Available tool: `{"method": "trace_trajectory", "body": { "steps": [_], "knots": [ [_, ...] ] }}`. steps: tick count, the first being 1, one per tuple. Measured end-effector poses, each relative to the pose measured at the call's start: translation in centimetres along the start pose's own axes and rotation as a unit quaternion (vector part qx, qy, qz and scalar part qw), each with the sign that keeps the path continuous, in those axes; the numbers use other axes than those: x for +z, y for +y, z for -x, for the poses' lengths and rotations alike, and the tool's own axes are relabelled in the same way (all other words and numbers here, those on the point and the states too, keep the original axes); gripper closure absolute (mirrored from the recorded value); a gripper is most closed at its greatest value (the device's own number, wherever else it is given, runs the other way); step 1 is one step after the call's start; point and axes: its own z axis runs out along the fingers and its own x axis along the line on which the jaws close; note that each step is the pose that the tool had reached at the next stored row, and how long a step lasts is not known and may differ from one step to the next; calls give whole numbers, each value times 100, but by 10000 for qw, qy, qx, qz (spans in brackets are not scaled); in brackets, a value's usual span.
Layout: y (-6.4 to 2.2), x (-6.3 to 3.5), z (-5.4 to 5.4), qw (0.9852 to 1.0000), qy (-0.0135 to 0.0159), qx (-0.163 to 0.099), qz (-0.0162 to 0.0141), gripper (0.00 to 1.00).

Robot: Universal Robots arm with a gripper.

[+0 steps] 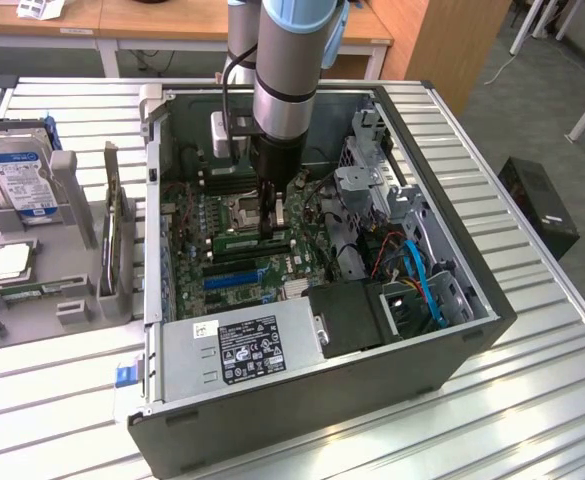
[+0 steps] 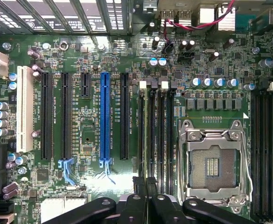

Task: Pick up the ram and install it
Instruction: 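Insert the ram into the slot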

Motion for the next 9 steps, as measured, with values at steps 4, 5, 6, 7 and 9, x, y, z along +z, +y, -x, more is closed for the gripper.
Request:
{"method": "trace_trajectory", "body": {
  "steps": [4,5,6,7,9],
  "knots": [
    [0,1,6,10000,-1,0,0,88],
    [0,1,7,10000,0,0,0,88],
    [0,0,7,10000,0,0,0,88],
    [0,1,7,10000,1,0,0,88],
    [0,7,6,10000,1,0,-1,88]
  ]
}}
